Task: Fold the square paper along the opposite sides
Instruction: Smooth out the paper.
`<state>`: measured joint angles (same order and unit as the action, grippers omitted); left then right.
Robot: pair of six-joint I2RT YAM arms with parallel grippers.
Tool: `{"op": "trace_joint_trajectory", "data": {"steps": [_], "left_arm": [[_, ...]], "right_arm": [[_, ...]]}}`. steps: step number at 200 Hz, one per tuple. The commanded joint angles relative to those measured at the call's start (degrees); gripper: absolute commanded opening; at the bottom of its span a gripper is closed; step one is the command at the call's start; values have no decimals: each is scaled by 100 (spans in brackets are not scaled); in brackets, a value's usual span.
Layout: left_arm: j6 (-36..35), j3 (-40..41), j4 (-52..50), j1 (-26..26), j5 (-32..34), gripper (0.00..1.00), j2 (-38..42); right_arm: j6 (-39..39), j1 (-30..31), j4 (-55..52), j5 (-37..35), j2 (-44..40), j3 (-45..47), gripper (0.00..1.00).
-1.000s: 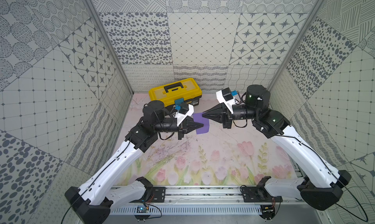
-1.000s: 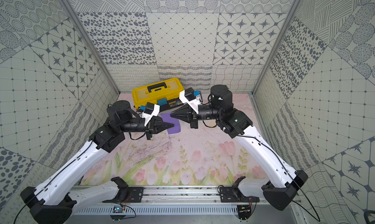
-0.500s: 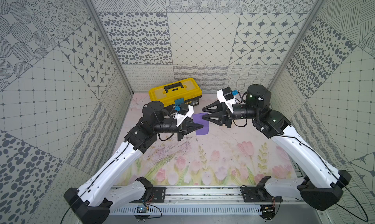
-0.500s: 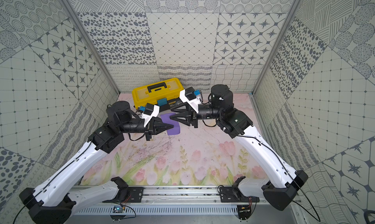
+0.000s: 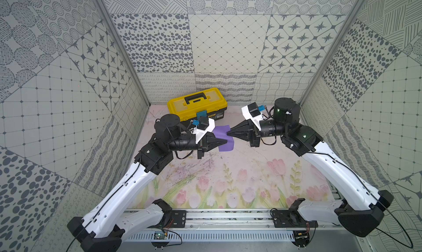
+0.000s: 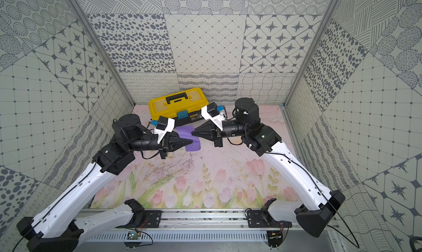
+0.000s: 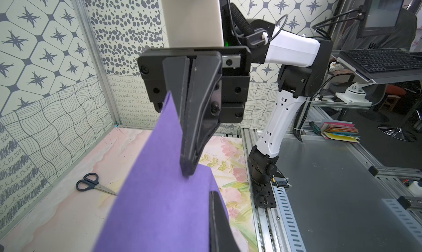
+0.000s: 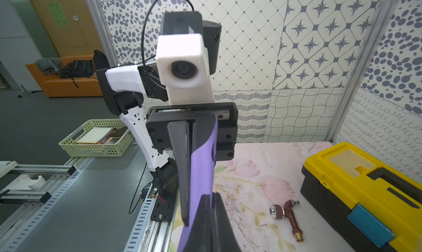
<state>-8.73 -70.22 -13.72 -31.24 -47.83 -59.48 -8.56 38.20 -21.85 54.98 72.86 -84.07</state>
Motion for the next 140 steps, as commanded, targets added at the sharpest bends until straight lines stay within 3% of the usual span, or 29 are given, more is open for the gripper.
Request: {"op": "trace_joint_trajectory", "data": {"steps": [1,10,61,77,112,140], "left_arm": [[10,-165,91,-13,301,0,-43],[4,-197,57,-13,365,0,-76],[-17,-282,-43,-14,499,0,-221],[3,-291,-35,-13,477,0,-221],[29,-300,-8,-13,472,0,-137],[47,-309,-13,-14,411,0,-51]], "right_arm": [[-42,13,176,128,-199,100,1],[-41,13,181,127,-213,119,9],[-77,13,180,223,-229,128,30],[-78,15,180,233,-198,117,30],[-80,13,176,194,-141,145,12],[-114,10,172,4,-141,189,14]]}}
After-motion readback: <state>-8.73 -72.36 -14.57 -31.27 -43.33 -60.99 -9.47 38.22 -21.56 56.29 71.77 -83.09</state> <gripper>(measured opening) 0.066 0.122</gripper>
